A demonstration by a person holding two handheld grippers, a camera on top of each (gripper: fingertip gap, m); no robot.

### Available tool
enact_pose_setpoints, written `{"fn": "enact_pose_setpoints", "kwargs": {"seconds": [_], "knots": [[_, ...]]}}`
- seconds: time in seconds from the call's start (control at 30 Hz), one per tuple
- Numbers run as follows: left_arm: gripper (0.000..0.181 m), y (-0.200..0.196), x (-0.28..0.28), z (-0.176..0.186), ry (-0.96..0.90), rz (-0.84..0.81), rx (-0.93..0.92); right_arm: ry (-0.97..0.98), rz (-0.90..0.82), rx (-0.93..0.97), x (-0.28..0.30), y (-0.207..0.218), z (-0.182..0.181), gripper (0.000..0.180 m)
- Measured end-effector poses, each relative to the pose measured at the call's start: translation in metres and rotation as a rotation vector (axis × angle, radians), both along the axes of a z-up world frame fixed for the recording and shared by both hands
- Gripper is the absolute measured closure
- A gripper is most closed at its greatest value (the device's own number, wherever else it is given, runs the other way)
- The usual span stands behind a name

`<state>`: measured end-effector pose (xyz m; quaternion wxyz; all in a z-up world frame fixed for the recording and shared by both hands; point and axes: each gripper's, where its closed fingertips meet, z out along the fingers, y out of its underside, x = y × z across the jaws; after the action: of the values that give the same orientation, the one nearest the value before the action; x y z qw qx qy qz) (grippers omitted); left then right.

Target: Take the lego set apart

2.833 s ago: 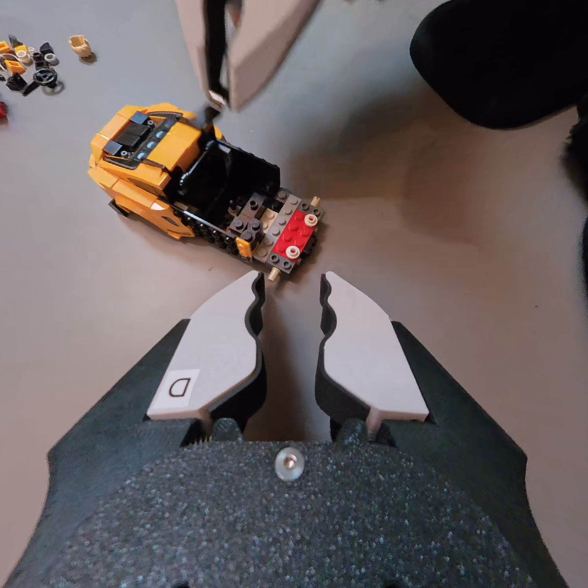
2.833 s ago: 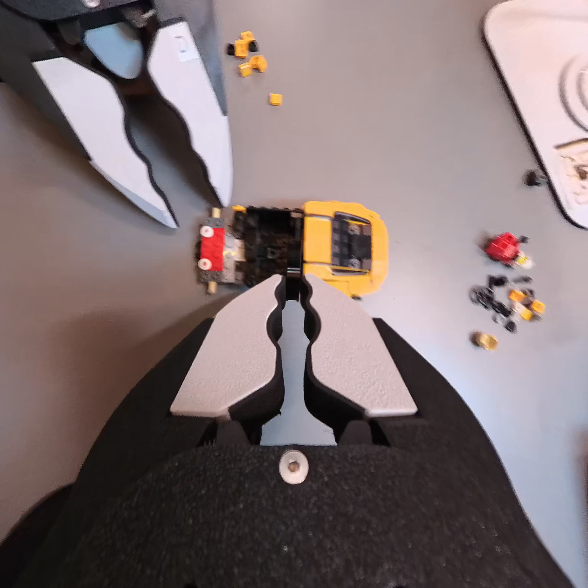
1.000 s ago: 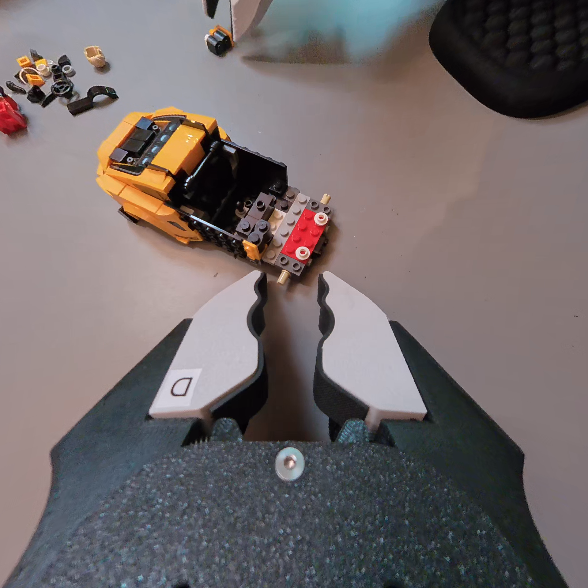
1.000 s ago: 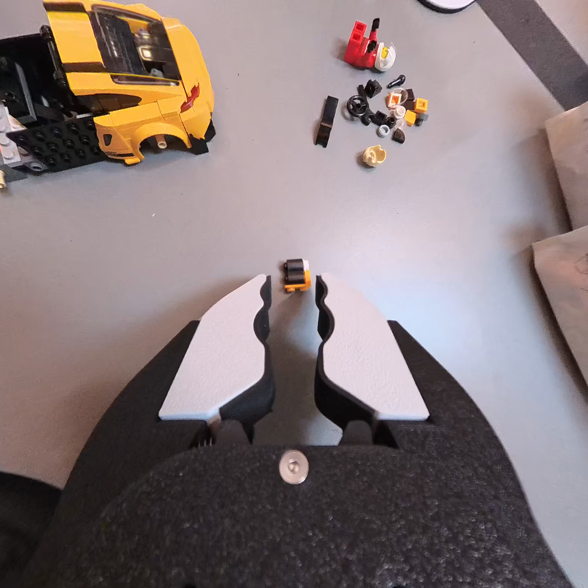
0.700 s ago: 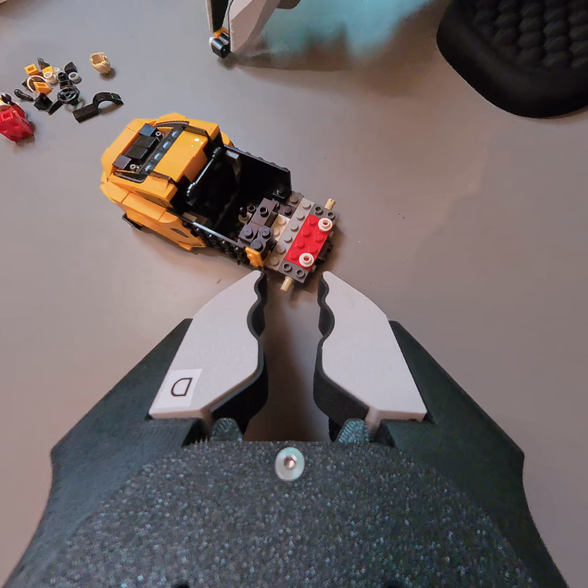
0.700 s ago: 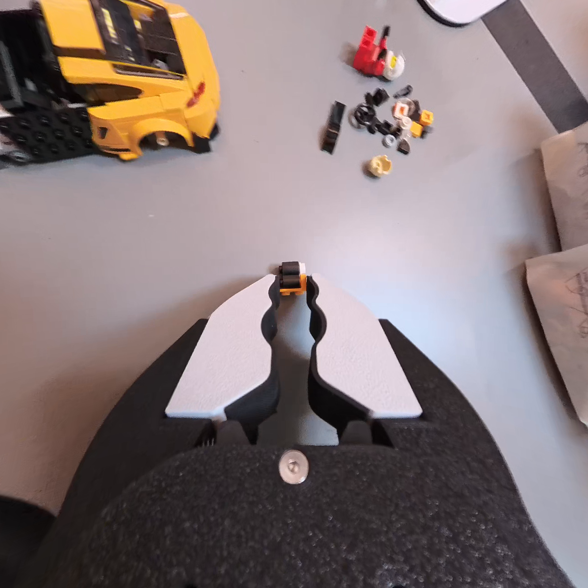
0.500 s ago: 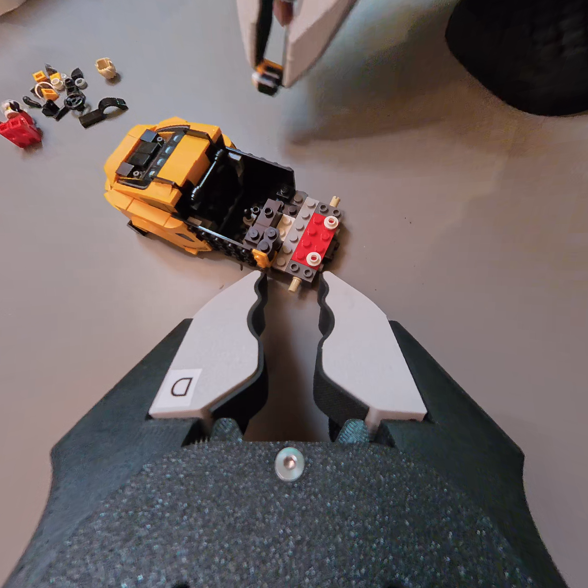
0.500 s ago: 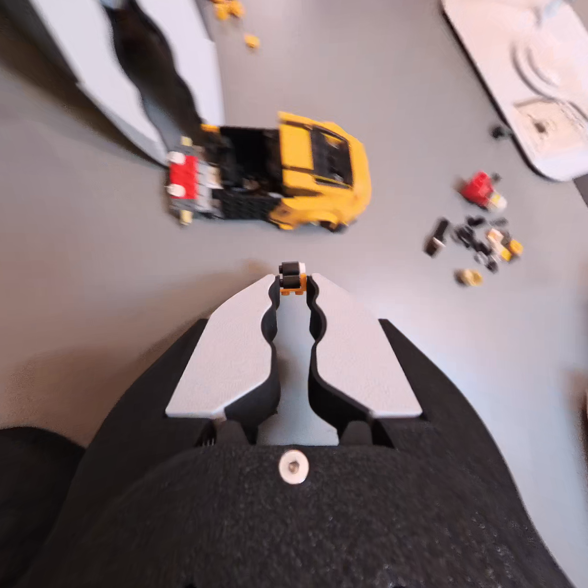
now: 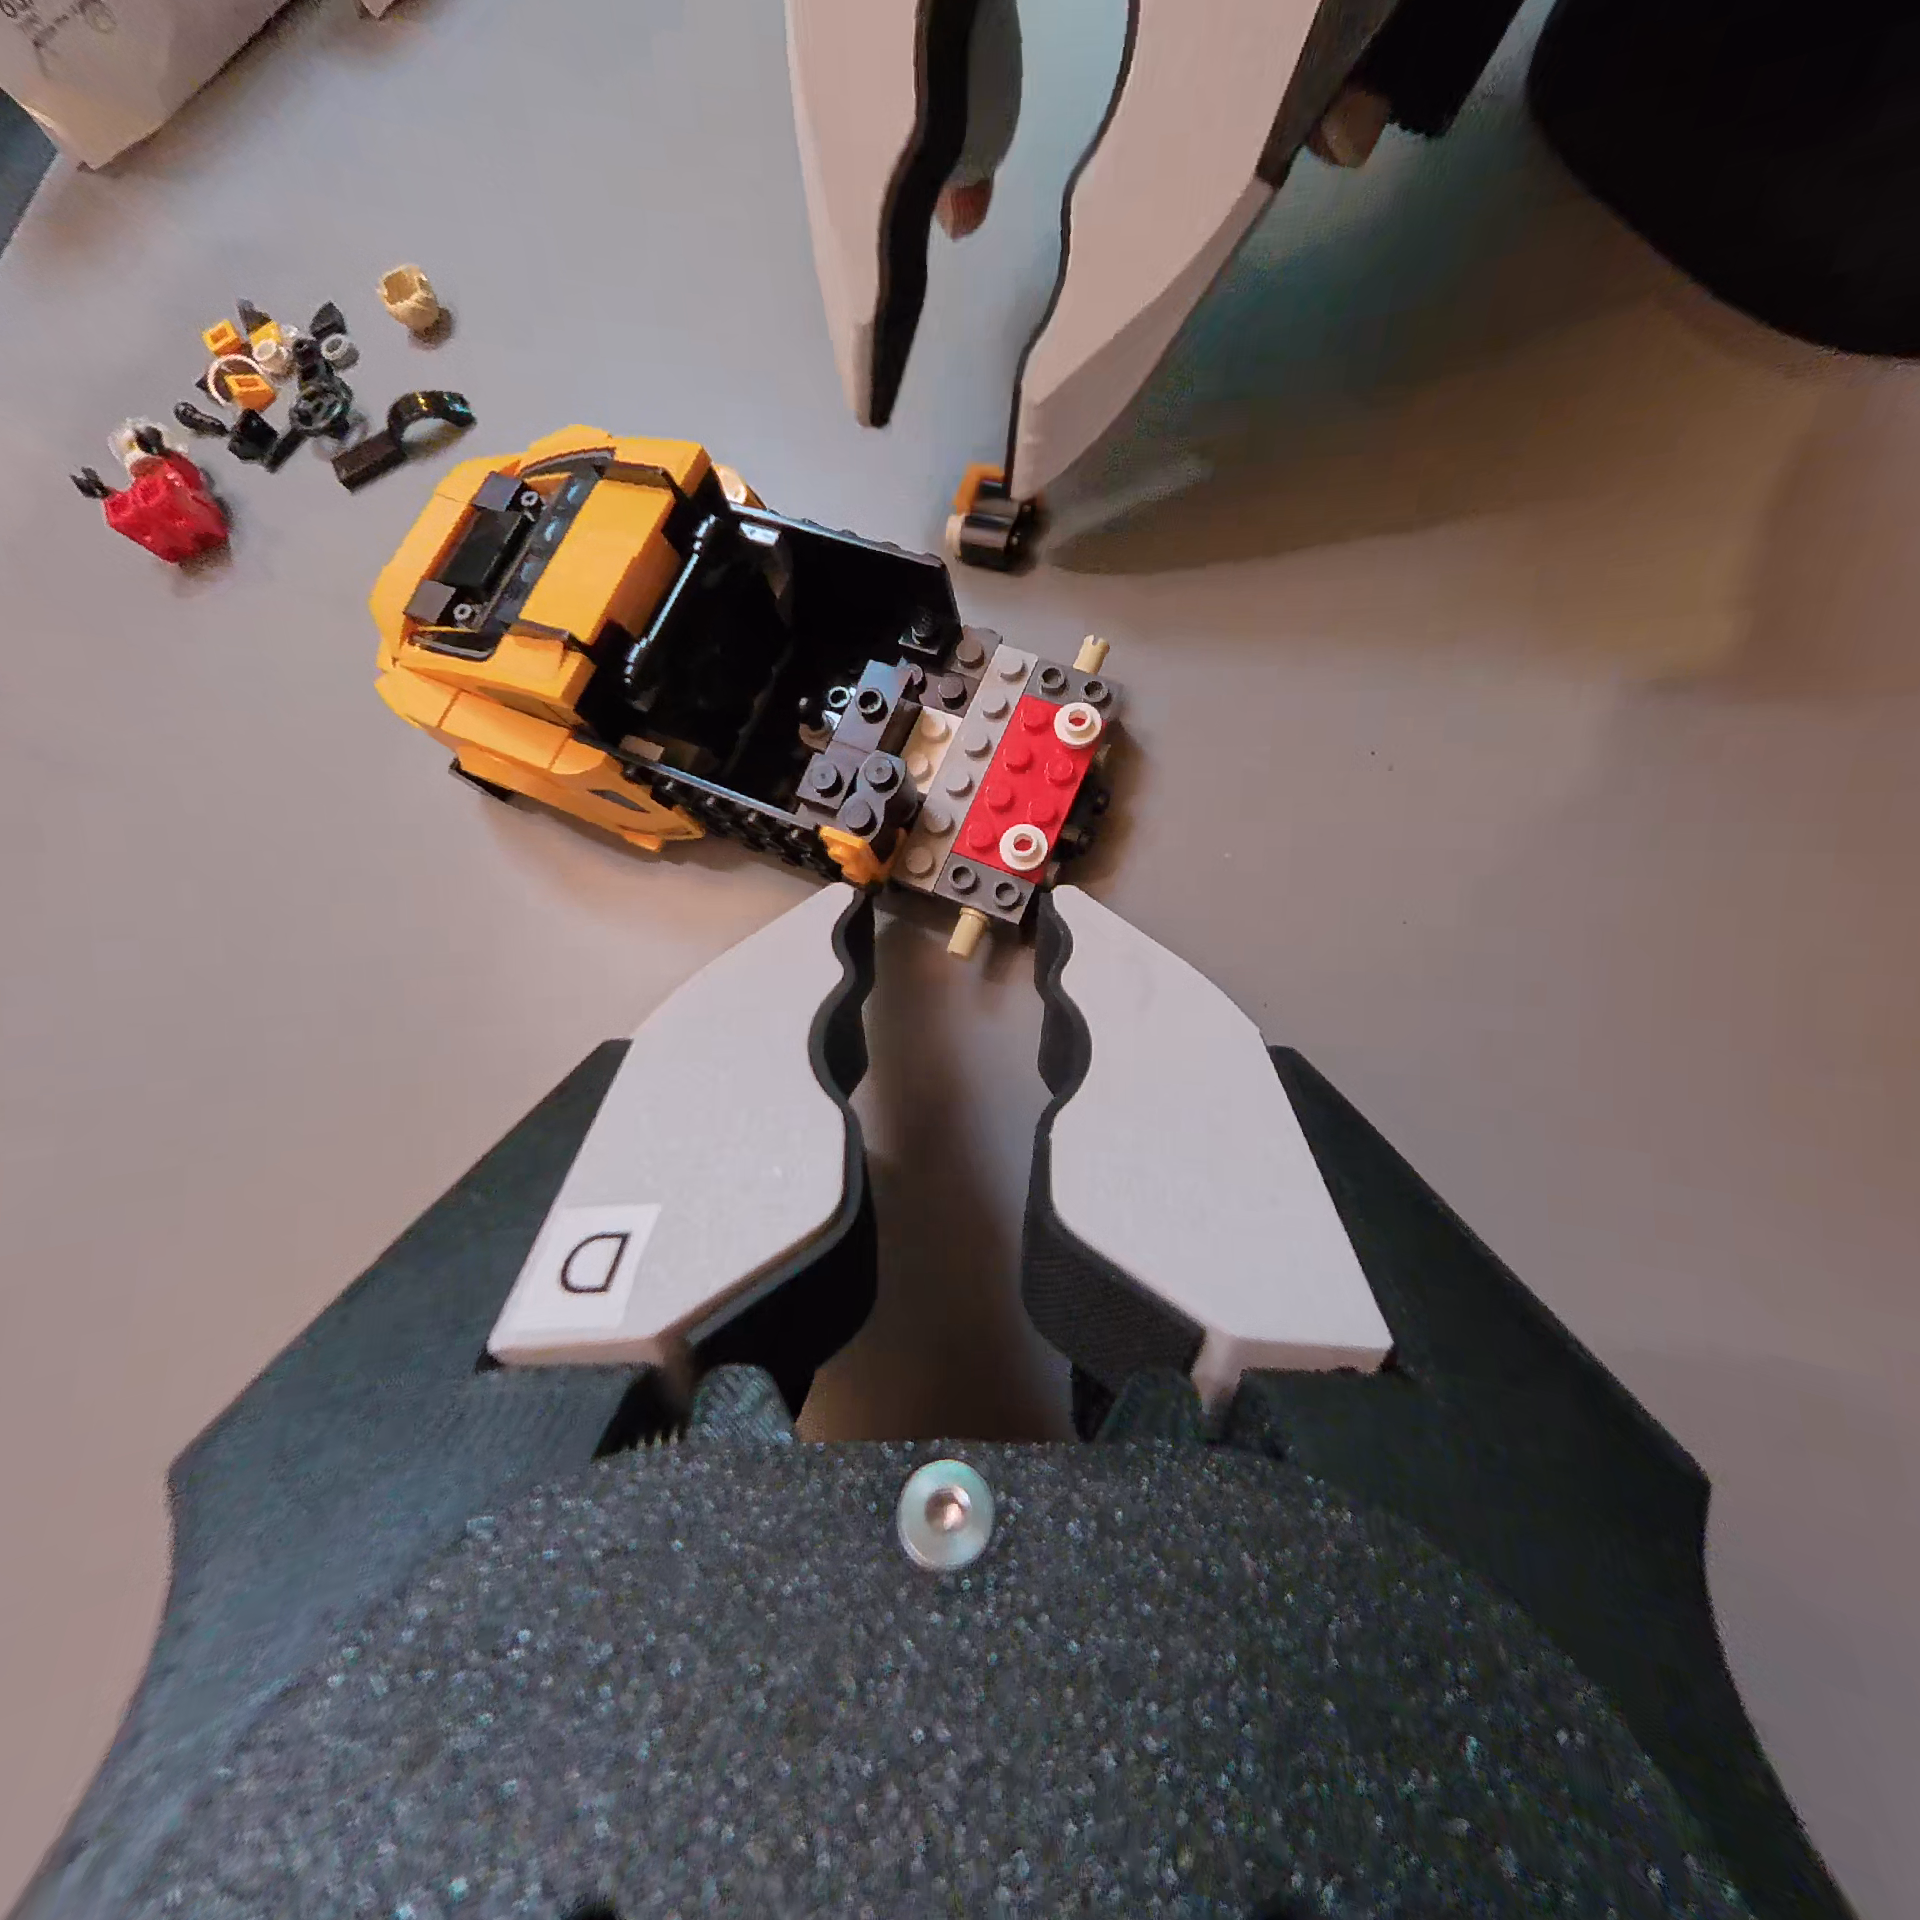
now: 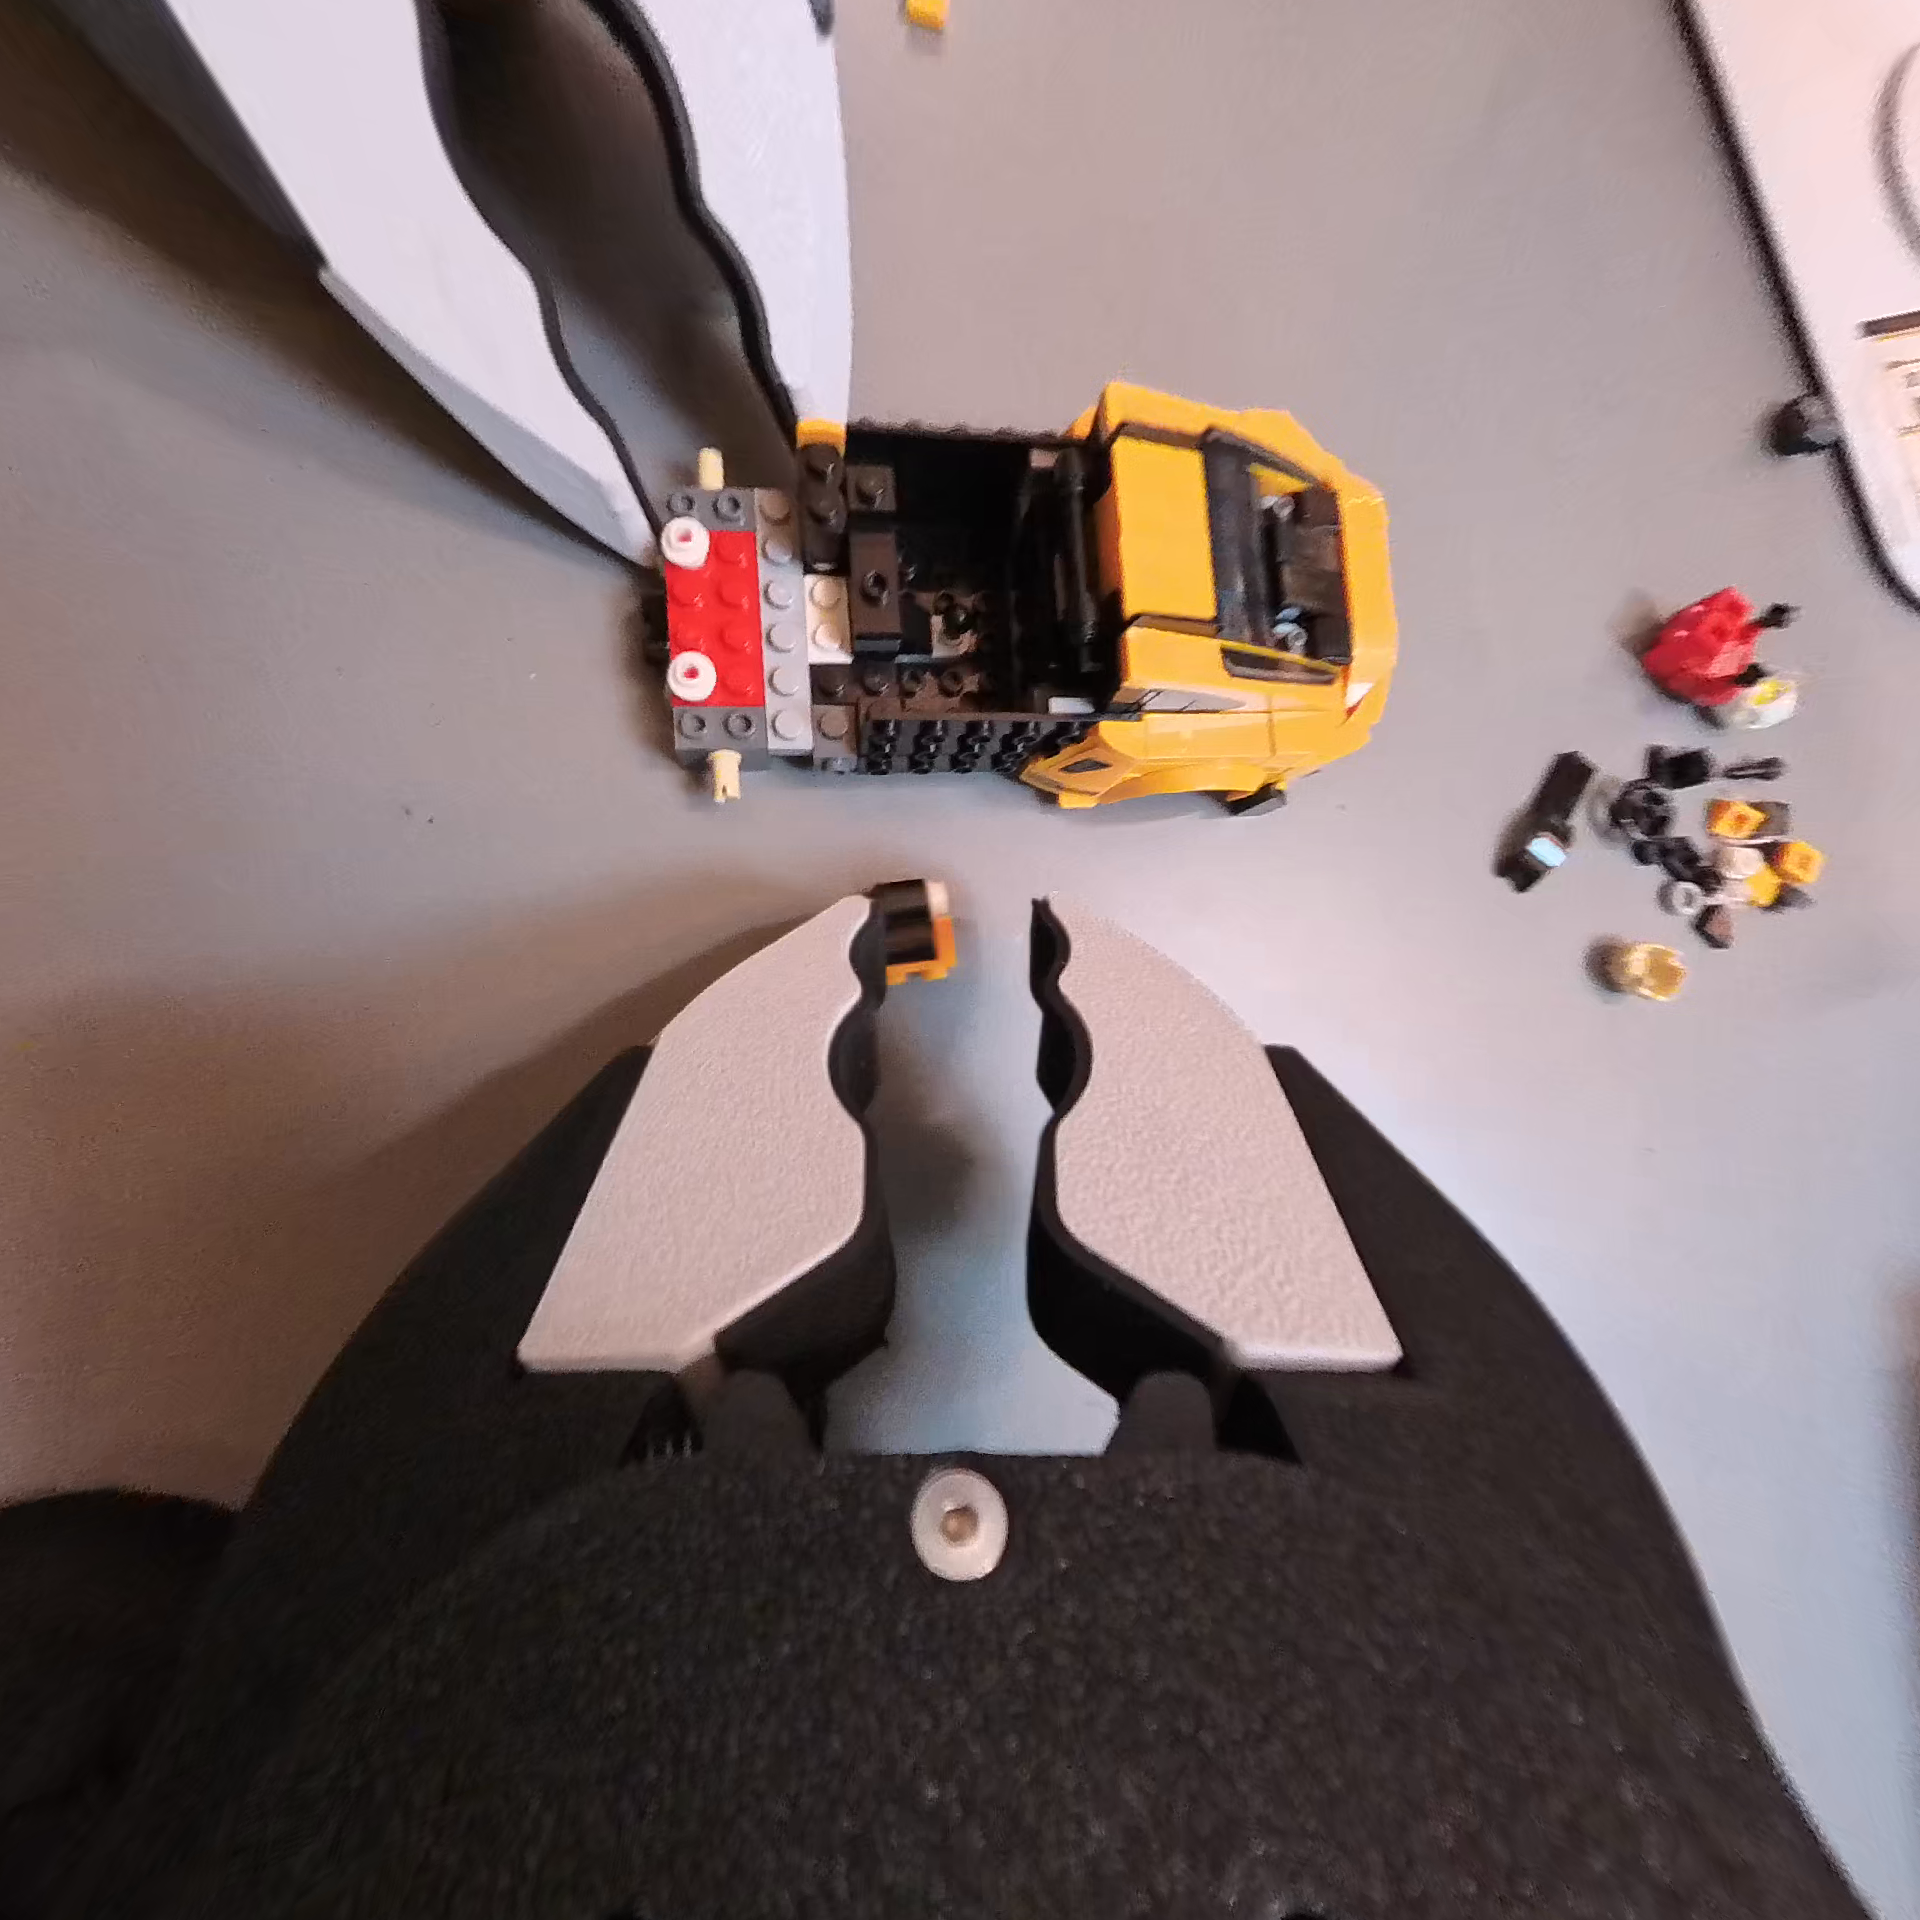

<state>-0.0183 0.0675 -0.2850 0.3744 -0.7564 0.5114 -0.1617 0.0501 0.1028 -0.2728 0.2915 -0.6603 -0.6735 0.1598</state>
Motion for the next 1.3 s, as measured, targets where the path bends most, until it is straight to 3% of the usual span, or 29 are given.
{"fn": "enact_pose_setpoints", "kwargs": {"seconds": [0.17, 0.37, 0.6, 0.77, 0.97, 1.3], "knots": [[0.147, 0.017, 0.001, 0.006, 0.017, 0.073, 0.093, 0.21, -0.09, 0.089, -0.014, 0.021, 0.039, 0.152], [0.145, 0.02, -0.003, 0.06, -0.237, 0.1, 0.196, 0.476, -0.247, 0.216, -0.024, 0.055, 0.1, 0.147], [0.151, 0.035, -0.042, 0.1, -0.387, 0.242, 0.304, 0.626, -0.341, 0.341, -0.06, 0.094, 0.16, 0.135], [0.153, 0.044, -0.083, 0.12, -0.356, 0.346, 0.478, 0.666, -0.401, 0.481, -0.111, 0.149, 0.195, 0.119], [0.155, 0.046, -0.102, 0.117, -0.171, 0.354, 0.627, 0.651, -0.452, 0.531, -0.174, 0.216, 0.206, 0.108], [0.156, 0.041, -0.091, 0.112, -0.177, 0.297, 0.597, 0.588, -0.513, 0.698, -0.216, 0.276, 0.214, 0.108]]}}
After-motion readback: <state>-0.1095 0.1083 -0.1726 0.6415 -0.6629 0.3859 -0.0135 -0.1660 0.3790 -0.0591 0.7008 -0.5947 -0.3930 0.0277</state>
